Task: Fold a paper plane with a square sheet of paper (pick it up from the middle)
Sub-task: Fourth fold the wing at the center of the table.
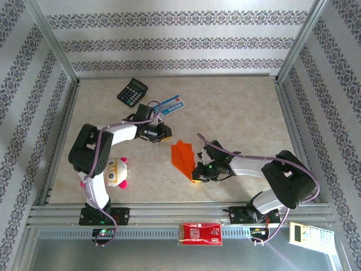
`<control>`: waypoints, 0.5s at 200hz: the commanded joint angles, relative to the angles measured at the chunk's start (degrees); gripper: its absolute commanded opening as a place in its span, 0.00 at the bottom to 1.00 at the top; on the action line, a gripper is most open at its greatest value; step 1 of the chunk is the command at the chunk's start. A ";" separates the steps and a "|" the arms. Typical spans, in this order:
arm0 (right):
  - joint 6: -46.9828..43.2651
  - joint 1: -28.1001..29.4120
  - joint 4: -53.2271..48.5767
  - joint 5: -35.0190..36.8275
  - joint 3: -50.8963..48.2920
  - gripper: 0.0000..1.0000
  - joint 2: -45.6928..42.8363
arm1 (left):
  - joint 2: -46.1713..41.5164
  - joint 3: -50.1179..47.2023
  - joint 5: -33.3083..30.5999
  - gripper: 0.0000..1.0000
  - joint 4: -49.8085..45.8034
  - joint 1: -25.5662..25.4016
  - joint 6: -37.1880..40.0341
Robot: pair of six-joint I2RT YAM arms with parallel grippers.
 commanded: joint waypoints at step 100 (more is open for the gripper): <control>-4.14 0.83 -11.36 7.36 0.93 0.02 -0.06 | 8.96 2.18 0.26 0.16 0.40 -7.99 2.91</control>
